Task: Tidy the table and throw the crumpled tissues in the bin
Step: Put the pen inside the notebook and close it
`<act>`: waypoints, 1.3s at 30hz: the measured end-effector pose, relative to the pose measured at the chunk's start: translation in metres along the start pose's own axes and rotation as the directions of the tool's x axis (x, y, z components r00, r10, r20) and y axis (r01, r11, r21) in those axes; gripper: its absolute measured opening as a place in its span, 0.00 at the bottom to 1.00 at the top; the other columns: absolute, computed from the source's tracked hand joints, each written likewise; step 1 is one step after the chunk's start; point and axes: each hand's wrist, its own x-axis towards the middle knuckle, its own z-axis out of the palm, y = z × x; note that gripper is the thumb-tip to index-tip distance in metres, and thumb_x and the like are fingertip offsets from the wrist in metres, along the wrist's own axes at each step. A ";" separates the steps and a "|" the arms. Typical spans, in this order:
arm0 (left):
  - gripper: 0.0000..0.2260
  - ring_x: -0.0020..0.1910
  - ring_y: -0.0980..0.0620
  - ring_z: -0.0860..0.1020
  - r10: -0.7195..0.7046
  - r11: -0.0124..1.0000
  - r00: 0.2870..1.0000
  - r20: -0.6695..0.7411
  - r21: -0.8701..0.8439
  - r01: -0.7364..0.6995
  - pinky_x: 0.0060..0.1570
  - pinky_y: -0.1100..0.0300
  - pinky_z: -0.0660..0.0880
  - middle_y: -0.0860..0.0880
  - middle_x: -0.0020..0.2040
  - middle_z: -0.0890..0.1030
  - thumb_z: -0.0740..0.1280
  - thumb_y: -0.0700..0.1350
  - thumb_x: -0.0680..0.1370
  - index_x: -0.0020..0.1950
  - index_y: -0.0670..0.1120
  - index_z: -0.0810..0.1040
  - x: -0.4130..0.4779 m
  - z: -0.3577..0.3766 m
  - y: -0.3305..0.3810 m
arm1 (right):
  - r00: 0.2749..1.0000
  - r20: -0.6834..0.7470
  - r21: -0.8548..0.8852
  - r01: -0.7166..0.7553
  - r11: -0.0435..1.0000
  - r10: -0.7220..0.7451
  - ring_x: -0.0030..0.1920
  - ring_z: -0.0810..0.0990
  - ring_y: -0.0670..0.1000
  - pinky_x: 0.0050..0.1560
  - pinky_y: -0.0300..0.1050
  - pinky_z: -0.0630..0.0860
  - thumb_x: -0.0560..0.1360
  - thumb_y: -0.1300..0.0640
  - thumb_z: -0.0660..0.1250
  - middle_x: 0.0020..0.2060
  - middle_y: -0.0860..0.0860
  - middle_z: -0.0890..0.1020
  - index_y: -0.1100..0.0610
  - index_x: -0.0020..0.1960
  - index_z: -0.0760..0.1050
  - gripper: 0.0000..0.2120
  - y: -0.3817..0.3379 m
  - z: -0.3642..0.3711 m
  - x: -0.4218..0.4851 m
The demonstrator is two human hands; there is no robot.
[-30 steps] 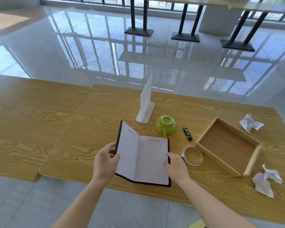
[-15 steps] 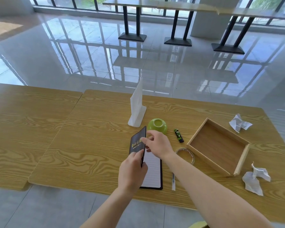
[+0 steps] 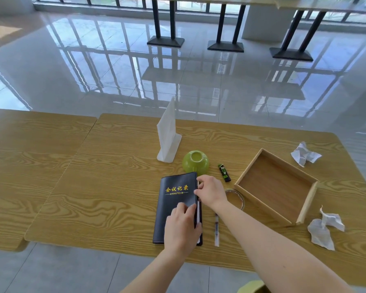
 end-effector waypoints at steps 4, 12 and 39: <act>0.21 0.63 0.50 0.70 0.034 0.995 0.998 0.060 0.094 -0.040 0.61 0.53 0.67 0.53 0.61 0.72 0.59 0.59 0.78 0.67 0.52 0.72 -0.003 0.015 -0.005 | 0.998 0.027 -0.010 -0.048 0.999 0.048 0.46 0.82 0.54 0.51 0.50 0.79 0.74 0.61 0.70 0.44 0.51 0.84 0.57 0.60 0.78 0.15 0.016 0.007 0.001; 0.16 0.70 0.50 0.65 0.140 0.969 0.984 0.110 0.190 -0.159 0.69 0.50 0.63 0.53 0.68 0.70 0.58 0.55 0.80 0.65 0.53 0.75 -0.007 0.023 -0.022 | 0.998 0.007 0.015 -0.067 0.998 0.066 0.54 0.82 0.53 0.55 0.48 0.78 0.78 0.58 0.67 0.52 0.52 0.84 0.56 0.63 0.78 0.14 0.035 0.006 -0.017; 0.30 0.67 0.41 0.64 -0.166 0.933 0.974 0.153 0.343 0.105 0.60 0.41 0.70 0.43 0.71 0.64 0.62 0.52 0.77 0.77 0.47 0.58 0.041 0.034 0.006 | 0.982 -0.048 -0.170 -0.186 0.968 0.180 0.44 0.79 0.53 0.42 0.45 0.76 0.74 0.52 0.67 0.42 0.49 0.81 0.53 0.46 0.77 0.05 0.092 0.029 -0.076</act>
